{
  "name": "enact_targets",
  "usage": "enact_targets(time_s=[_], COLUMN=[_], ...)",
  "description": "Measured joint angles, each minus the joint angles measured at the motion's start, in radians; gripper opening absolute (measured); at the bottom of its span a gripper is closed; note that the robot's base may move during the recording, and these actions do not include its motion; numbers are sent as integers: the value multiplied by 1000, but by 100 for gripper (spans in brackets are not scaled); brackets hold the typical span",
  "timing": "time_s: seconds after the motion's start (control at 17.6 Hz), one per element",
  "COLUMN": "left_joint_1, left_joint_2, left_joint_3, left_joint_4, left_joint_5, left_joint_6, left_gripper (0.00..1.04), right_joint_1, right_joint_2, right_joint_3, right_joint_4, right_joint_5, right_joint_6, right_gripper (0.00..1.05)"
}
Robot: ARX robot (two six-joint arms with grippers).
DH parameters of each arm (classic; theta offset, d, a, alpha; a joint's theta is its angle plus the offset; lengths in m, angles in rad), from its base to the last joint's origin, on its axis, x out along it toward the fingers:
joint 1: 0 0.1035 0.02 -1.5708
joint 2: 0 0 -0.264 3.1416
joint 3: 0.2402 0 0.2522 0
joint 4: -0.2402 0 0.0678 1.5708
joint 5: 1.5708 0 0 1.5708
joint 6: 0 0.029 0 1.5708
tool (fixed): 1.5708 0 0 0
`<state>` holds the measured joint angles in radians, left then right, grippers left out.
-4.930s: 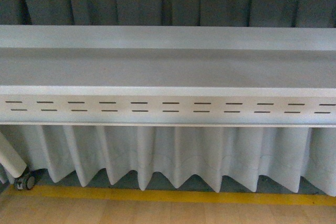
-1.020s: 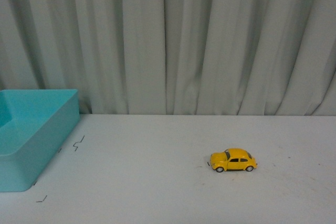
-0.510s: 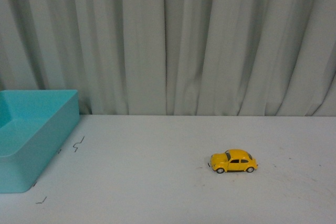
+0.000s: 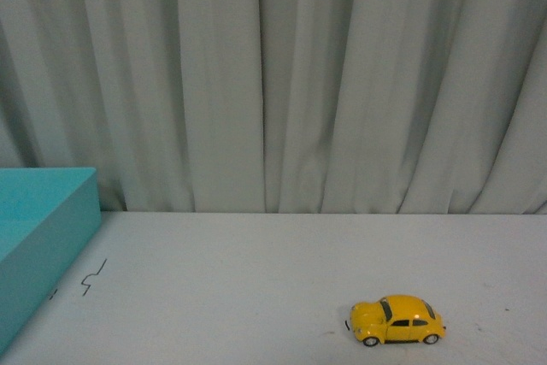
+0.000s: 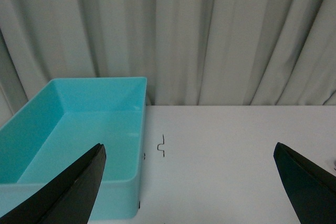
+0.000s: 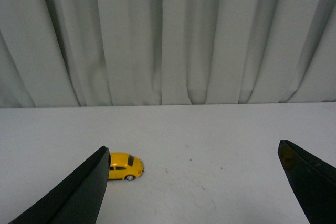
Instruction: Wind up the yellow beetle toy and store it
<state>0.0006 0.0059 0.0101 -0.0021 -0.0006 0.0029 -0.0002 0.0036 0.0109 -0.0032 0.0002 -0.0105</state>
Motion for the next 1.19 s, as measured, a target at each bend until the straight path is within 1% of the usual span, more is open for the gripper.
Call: enact_targets(time_s=[1.19], left_joint_1=[-1], left_joint_2=[0], left_joint_3=[0], left_joint_4=[-1], left_joint_5=[0], left_joint_6=[0], left_gripper=[98], right_joint_1=[0], right_joint_2=[0], right_joint_3=[0], right_joint_4=[-1], right_joint_5=[0], right_joint_6=[0], right_gripper=[98])
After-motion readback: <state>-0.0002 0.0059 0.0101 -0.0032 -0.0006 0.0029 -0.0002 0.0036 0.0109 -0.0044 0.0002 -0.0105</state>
